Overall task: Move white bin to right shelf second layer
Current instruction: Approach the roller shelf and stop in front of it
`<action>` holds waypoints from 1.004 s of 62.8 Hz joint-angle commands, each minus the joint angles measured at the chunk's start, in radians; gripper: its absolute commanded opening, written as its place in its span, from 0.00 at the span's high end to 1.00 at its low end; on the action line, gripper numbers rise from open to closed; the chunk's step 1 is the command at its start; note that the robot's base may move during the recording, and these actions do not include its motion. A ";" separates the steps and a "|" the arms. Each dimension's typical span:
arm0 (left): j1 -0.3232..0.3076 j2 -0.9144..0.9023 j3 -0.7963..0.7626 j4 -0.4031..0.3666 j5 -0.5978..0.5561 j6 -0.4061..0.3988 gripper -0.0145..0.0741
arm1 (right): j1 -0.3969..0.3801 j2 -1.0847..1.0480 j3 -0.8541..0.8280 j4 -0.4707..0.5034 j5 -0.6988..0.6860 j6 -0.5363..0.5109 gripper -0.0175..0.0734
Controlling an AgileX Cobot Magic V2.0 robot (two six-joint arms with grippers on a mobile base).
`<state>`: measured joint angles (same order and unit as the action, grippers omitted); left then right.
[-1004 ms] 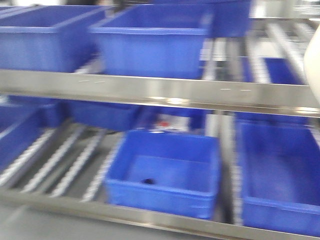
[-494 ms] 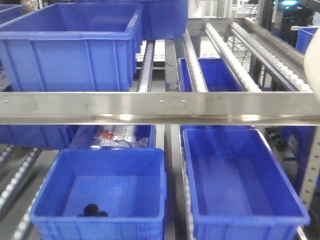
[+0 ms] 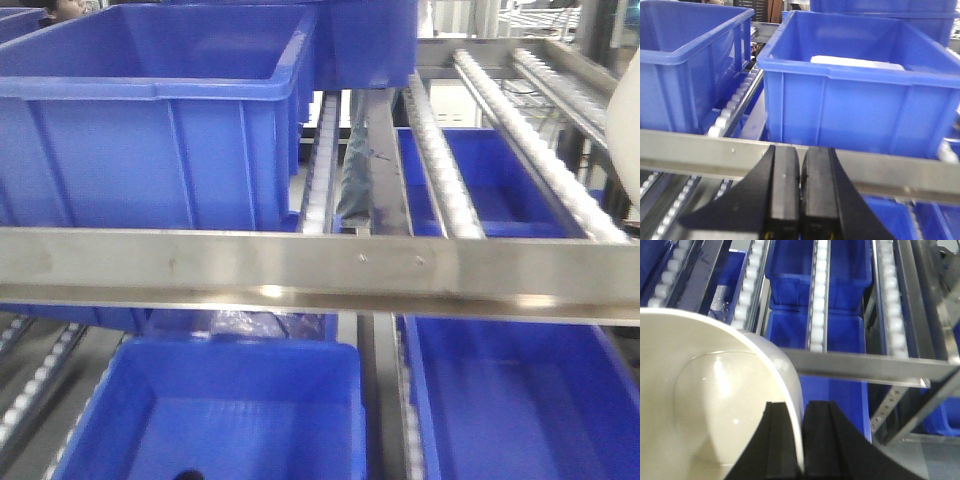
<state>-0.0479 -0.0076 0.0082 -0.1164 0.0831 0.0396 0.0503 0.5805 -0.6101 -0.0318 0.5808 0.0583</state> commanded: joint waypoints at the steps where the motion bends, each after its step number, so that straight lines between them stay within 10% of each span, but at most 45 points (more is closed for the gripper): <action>1: -0.007 -0.018 0.028 -0.001 -0.083 -0.005 0.74 | -0.003 -0.002 -0.031 -0.002 -0.094 0.006 0.75; 63: -0.007 -0.018 0.028 -0.001 -0.083 -0.005 0.74 | -0.003 -0.002 -0.031 -0.002 -0.094 0.006 0.75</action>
<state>-0.0479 -0.0076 0.0082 -0.1164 0.0831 0.0396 0.0503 0.5805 -0.6101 -0.0318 0.5808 0.0583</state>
